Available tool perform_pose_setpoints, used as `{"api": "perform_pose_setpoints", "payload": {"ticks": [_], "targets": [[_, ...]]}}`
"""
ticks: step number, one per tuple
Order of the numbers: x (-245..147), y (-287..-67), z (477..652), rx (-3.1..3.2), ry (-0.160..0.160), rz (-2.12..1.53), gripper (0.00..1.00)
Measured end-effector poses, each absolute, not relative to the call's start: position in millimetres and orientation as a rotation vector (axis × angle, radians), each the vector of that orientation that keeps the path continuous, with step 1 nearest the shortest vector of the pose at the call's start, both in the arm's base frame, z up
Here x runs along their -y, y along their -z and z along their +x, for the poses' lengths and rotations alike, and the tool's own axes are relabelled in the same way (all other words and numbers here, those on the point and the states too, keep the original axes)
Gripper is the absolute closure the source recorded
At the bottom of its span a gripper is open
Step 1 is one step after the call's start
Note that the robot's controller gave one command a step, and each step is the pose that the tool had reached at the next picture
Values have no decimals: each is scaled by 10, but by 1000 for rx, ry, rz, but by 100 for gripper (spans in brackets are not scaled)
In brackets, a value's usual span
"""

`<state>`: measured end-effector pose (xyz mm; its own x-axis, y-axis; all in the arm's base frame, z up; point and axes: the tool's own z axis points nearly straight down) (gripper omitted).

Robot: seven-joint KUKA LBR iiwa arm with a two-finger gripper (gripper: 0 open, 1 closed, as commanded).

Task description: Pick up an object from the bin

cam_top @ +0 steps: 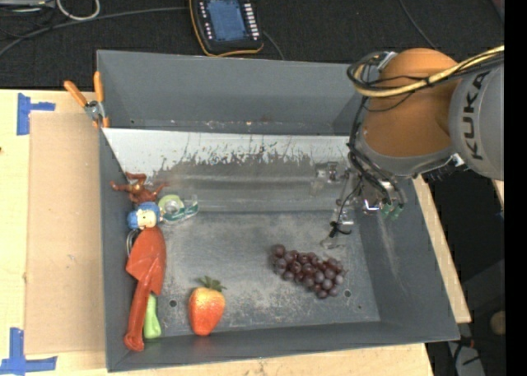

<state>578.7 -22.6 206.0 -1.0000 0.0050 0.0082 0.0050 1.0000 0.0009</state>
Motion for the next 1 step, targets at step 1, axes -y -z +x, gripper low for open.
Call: {"api": "perform_pose_setpoints", "payload": {"ticks": [1], "targets": [[225, -2097, 5803, 3141, 1, -6, 0]]}}
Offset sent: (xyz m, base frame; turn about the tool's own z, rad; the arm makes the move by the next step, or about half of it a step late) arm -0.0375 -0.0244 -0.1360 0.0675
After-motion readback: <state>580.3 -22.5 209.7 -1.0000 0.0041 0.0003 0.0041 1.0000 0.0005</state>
